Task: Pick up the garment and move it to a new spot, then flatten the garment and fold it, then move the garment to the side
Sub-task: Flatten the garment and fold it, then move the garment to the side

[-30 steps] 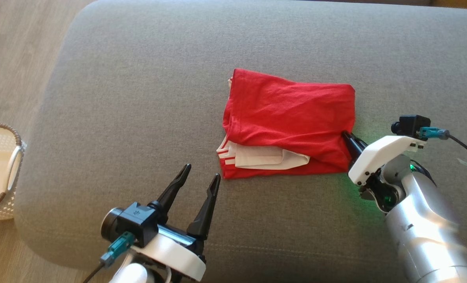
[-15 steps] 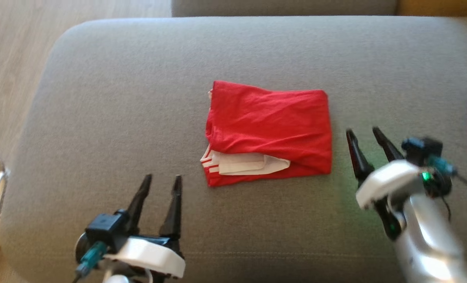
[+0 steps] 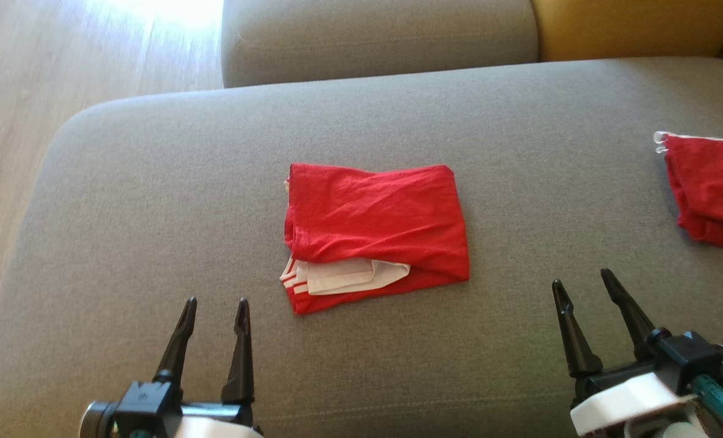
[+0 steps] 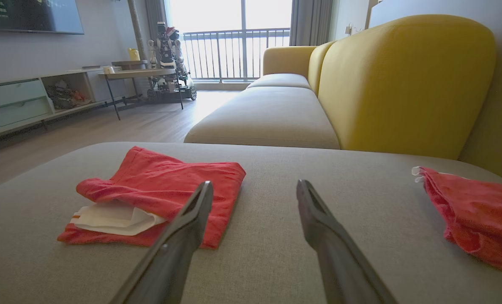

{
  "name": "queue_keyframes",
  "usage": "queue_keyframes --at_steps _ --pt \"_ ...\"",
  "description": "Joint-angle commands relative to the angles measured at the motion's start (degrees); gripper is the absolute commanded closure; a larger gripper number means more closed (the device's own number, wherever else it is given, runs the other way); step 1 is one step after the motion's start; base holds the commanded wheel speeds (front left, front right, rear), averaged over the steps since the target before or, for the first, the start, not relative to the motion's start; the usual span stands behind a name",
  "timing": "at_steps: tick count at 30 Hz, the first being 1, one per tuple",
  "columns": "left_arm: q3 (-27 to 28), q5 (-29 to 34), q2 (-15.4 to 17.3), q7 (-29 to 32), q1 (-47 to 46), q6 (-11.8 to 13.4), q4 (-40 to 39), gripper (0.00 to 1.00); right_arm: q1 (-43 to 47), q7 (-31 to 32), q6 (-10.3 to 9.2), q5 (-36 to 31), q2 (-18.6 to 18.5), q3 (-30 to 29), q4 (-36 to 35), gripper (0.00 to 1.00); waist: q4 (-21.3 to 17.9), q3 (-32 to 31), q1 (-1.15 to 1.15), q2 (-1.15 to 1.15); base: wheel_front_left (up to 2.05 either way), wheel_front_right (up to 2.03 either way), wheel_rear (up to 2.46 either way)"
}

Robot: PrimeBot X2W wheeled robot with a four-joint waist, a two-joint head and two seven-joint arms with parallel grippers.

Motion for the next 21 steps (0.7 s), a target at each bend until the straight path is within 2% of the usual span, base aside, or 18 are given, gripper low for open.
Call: queue_keyframes --at_steps 1,9,21 --pt "2.6 0.9 -0.8 -0.7 -1.1 -0.4 -1.6 0.0 -1.6 -0.5 -0.01 0.2 -0.1 1.3 -2.9 0.0 -0.5 -0.8 0.0 0.0 0.0 0.0 0.0" --pt "5.0 2.1 -2.6 -0.7 1.8 -2.2 1.2 0.0 1.2 -0.5 -0.01 0.9 0.0 2.1 -4.5 0.0 -0.2 -2.2 0.0 0.0 0.0 0.0 0.0" --pt "6.4 1.1 -3.1 -0.7 2.9 -4.1 4.1 0.0 2.0 -0.5 -0.01 2.1 0.0 2.7 -4.8 0.0 0.4 -3.4 0.0 0.0 0.0 0.0 0.0"
